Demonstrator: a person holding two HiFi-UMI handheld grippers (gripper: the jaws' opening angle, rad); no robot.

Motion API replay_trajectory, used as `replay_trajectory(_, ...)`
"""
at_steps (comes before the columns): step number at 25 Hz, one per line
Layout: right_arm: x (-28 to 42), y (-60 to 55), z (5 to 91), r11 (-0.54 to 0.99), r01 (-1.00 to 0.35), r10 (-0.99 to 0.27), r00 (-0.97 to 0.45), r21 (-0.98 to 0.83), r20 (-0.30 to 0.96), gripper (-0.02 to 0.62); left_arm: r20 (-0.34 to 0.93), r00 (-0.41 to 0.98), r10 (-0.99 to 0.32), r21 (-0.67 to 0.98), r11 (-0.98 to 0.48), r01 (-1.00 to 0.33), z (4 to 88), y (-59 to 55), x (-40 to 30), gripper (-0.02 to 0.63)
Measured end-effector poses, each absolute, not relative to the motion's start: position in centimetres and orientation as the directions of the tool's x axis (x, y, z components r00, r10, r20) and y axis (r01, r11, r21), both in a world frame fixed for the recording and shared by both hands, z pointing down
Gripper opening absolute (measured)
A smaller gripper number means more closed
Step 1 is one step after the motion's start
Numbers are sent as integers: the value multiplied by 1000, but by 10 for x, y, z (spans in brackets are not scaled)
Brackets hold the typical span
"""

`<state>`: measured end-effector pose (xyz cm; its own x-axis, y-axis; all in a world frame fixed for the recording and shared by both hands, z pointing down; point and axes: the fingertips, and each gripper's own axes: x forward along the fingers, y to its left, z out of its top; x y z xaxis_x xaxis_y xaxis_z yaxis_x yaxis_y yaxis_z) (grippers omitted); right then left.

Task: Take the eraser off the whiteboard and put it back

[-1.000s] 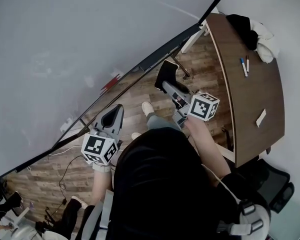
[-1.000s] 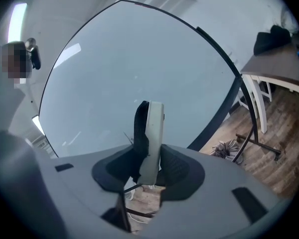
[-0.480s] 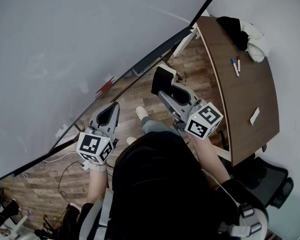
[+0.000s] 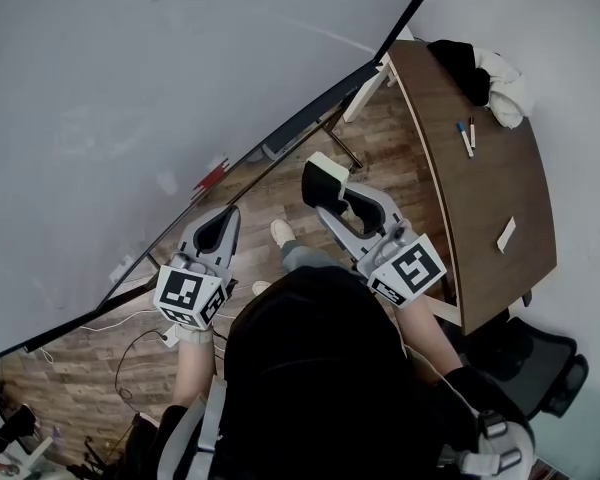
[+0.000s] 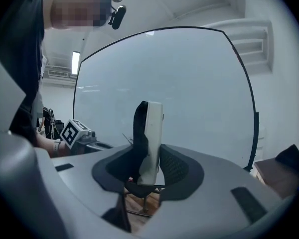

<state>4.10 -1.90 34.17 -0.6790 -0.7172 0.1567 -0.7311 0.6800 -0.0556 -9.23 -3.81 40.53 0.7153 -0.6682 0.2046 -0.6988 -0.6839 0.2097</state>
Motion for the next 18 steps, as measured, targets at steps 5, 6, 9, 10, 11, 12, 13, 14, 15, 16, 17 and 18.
replay_trajectory(5,38,-6,336,686,-727,-720,-675,22,158,153,203,715,-669,205,-685,-699,404,-33,-93,6)
replay_trajectory(6,37,-5,336,689,-724,-719,-677,29,157,153,203,715,-669,205,-685,-700,404,-33,-93,6)
replay_trajectory(9,36,-4,337,690,-723,-718,-678,35,157,153,207,714,-669,205,-684,-700,406,-35,-94,6)
replay_trajectory(10,36,-4,338,690,-723,-718,-678,33,158,153,208,713,-669,206,-683,-701,407,-35,-94,6)
replay_trajectory(11,37,-4,339,691,-723,-717,-679,31,159,153,210,713,-669,208,-682,-701,407,-35,-93,6)
replay_trajectory(12,38,-4,339,691,-722,-716,-680,27,158,153,211,712,-669,209,-681,-702,408,-36,-92,6)
replay_trajectory(13,39,-4,340,692,-721,-715,-681,22,158,153,212,712,-670,209,-680,-702,408,-36,-91,6)
replay_trajectory(14,40,-5,341,692,-721,-714,-682,15,158,153,213,711,-670,210,-680,-703,408,-36,-90,6)
replay_trajectory(15,41,-6,341,692,-721,-713,-683,8,159,153,214,711,-670,210,-679,-703,408,-36,-90,6)
replay_trajectory(16,42,-8,342,692,-722,-712,-684,-1,159,153,215,711,-670,210,-679,-704,408,-36,-89,6)
replay_trajectory(17,42,-9,343,693,-721,-711,-685,-10,158,153,217,710,-670,211,-678,-704,408,-37,-89,6)
replay_trajectory(18,43,-11,344,693,-721,-710,-687,-20,156,153,220,710,-669,212,-678,-704,409,-37,-89,6)
